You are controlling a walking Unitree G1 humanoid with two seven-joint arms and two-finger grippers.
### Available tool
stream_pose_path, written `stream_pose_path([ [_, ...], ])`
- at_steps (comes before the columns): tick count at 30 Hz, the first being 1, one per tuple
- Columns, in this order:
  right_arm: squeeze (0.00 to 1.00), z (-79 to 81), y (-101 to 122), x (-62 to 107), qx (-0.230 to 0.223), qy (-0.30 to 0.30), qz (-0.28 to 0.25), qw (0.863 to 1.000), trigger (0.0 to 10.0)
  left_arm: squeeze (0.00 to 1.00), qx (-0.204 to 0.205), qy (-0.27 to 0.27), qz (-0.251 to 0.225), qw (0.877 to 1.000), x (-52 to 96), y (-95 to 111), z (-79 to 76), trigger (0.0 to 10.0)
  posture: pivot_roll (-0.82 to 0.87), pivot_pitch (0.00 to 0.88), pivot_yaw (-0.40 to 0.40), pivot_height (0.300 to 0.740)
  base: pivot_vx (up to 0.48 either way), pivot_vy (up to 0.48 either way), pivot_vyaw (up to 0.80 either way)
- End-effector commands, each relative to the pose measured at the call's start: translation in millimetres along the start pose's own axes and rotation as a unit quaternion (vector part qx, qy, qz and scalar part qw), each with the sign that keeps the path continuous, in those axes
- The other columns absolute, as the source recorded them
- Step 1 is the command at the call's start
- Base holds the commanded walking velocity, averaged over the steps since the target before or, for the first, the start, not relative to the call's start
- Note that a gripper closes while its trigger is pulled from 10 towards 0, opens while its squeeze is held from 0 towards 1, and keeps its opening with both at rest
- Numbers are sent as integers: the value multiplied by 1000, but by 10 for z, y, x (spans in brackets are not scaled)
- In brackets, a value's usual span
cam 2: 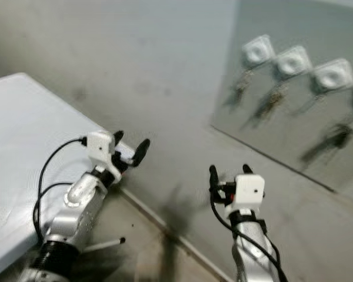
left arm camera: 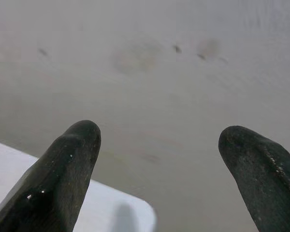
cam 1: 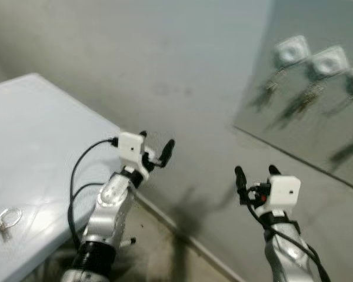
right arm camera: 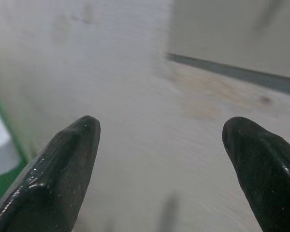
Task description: Hang keys on a hook
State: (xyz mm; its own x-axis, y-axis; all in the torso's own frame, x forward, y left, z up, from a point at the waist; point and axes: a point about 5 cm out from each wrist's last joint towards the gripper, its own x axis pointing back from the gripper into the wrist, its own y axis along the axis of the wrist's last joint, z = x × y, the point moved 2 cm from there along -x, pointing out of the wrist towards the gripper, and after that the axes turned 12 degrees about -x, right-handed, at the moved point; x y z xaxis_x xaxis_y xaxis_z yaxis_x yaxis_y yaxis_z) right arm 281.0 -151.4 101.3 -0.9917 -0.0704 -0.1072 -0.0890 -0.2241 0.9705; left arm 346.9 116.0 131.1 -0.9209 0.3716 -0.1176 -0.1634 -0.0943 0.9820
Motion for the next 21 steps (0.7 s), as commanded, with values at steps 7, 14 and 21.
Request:
stream_pose_path([
  [7, 0, -103, 18, -10, 11, -8, 2, 1000, 10000, 0, 0, -10, -6, 1000, -53, 42, -94, 10000, -91, 0, -40, 740, 0, 0, 800],
  [14, 0, -108, 35, -29, 13, -5, 0, 1000, 10000, 0, 1, -7, -3, 1000, -59, 34, -88, 10000, -91, 0, -42, 740, 0, 0, 800],
  [21, 0, -105, 37, -43, 13, -3, 0, 1000, 10000, 0, 2, -5, 1, 1000, -62, 28, -81, 10000, -88, 0, -44, 740, 0, 0, 800],
])
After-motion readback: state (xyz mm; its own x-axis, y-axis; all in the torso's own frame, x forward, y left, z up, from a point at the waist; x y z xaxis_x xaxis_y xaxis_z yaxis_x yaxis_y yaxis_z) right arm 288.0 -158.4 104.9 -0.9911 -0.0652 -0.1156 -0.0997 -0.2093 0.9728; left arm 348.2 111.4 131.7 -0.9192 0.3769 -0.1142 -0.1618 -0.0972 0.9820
